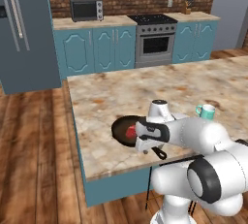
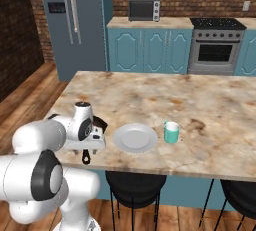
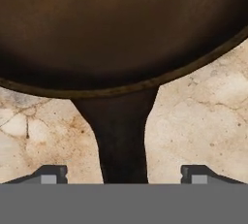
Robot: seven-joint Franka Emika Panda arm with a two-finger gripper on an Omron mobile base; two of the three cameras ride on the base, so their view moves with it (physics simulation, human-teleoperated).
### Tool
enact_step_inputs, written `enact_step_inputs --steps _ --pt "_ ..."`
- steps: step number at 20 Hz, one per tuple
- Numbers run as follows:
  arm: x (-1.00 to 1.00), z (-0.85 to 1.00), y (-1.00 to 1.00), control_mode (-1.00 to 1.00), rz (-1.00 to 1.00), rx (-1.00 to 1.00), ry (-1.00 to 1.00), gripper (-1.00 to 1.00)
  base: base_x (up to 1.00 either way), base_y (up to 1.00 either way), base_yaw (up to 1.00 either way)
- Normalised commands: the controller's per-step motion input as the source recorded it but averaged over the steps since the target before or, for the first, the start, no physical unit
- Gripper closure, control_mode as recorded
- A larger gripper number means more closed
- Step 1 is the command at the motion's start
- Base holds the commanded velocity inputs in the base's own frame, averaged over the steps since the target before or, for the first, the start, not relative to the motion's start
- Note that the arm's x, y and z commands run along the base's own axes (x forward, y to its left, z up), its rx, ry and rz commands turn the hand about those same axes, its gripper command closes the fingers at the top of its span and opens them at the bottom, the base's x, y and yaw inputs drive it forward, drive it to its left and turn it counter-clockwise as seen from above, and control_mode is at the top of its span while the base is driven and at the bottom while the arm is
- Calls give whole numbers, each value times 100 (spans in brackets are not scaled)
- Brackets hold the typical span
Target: Pick up the pan with the steak in it and place it on the dining table. Then place the steak on the plate.
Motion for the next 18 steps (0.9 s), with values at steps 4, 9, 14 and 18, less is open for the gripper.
enact_step_inputs --steps 4,9,14,18 --pt "-15 36 -1 -100 -5 0 -3 -100 0 0 0" --pt "-32 48 0 -100 -4 2 -11 -100 0 0 0" --pt "-19 64 3 -100 -5 2 -16 -100 0 0 0" --pt "10 37 19 -100 -7 1 -14 -100 0 0 0"
